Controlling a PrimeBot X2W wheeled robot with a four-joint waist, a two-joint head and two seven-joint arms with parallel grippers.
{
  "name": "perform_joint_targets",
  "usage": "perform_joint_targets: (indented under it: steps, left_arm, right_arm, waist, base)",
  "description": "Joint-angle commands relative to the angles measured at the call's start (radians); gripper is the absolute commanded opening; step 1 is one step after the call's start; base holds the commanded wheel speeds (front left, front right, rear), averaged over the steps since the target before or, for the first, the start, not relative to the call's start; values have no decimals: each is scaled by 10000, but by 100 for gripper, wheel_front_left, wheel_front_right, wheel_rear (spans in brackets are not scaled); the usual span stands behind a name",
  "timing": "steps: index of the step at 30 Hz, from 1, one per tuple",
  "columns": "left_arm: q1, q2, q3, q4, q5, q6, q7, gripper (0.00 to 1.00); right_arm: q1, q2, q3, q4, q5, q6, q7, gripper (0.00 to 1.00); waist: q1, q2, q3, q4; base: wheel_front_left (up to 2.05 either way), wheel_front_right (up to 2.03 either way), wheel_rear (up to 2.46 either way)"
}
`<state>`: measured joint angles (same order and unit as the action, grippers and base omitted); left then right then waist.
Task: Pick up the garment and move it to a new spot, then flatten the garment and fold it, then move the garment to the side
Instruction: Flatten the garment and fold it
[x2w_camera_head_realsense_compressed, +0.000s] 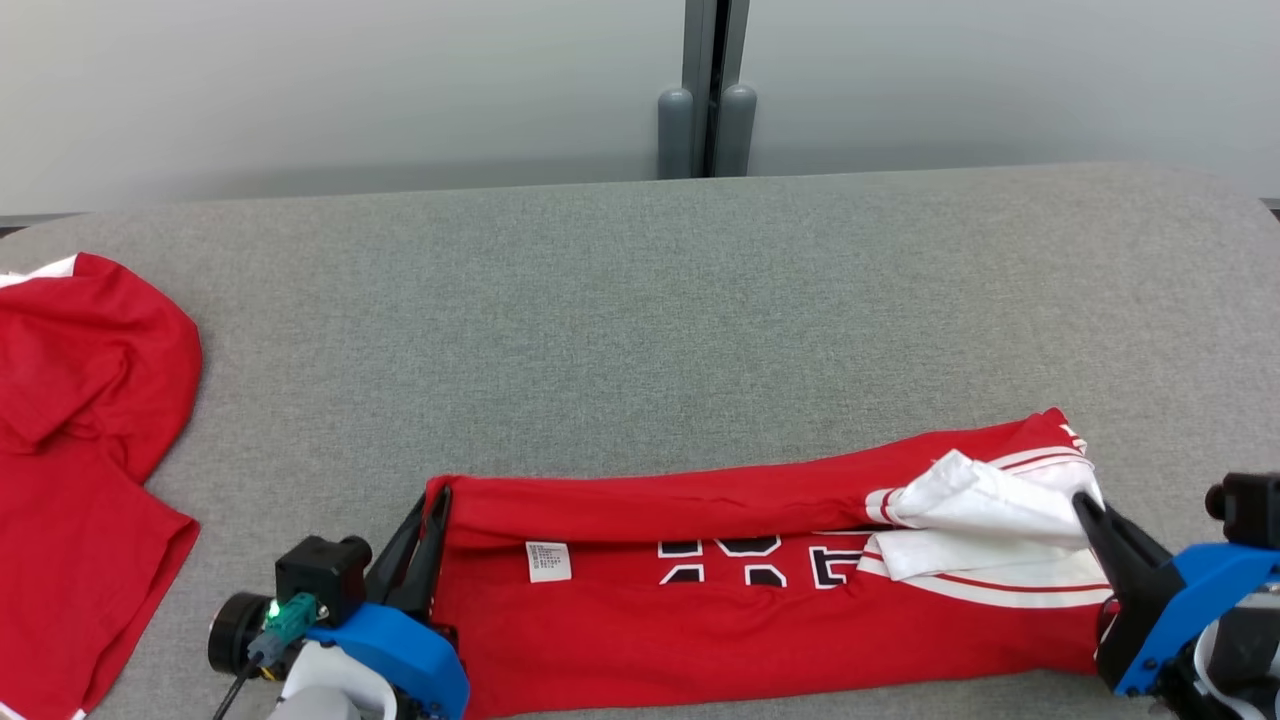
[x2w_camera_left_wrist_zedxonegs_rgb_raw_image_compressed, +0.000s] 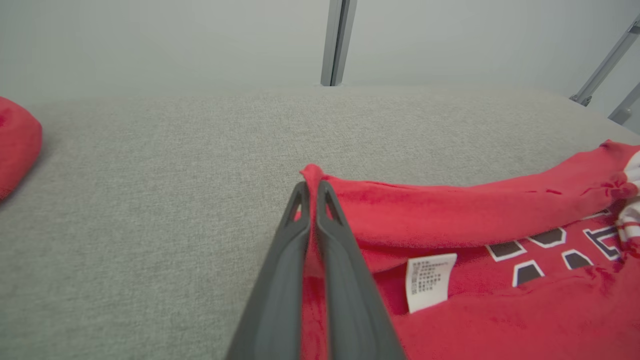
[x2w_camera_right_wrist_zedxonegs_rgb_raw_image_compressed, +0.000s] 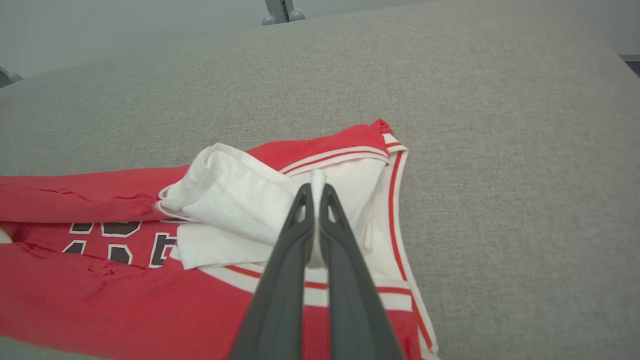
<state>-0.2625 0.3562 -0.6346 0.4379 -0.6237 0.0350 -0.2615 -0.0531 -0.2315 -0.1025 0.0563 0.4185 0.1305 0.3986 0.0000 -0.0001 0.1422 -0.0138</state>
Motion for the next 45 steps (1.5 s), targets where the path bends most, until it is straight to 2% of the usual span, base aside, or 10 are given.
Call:
perform_joint_targets:
  steps: [1,2,3,4,11,18,21,28,37,45]
  left_arm:
    - [185,-23,7,87,-11,47,-41,0]
    - [214,-59,-2,163,-72,48,-12,32]
    - [181,-87,-8,223,-71,52,-7,76]
    - [171,-126,16,266,-113,79,-14,100]
    - [447,-393,440,354,-440,243,-37,100]
    - [993,-770,1809,-296,-490,325,-40,100]
    - [1102,-913,2377,-593,-268,168,-42,100]
    - [1247,-1154,3500,-830,501,-87,-43,100]
    - [1236,-1338,4062,-669,1179,-429,-44,100]
    - [990,-1456,4340,-629,1471,-643,-45,100]
  right_arm:
    - [182,56,-45,-54,-45,5,78,0]
    - [311,108,-57,-96,-79,5,172,41]
    - [433,172,-75,-143,-101,4,273,100]
    - [549,204,-78,-181,-144,5,395,100]
    - [1231,405,-317,-568,-412,5,1046,100]
    - [843,862,-1074,-550,-1019,4,922,100]
    - [485,1081,-1356,-222,-1332,5,935,100]
    - [-582,1419,-1752,1317,-1933,5,651,100]
    - [-1731,1469,-2276,3774,-2495,4,167,100]
    - [-2643,1168,-2378,5600,-2769,5,-370,100]
  waist:
    - [0,1,-41,-23]
    - [0,1,-64,-32]
    - [0,1,-81,-41]
    - [0,1,-99,-43]
    - [0,1,-286,-7]
    - [0,1,-561,44]
    - [0,1,-640,92]
    - [0,1,-724,165]
    - [0,1,-553,369]
    - [0,1,-199,610]
  base:
    - [0,0,0]
    - [0,0,0]
    - [0,0,0]
    - [0,0,0]
    - [0,0,0]
    - [0,0,0]
    - [0,0,0]
    - [0,0,0]
    - [0,0,0]
    - [0,0,0]
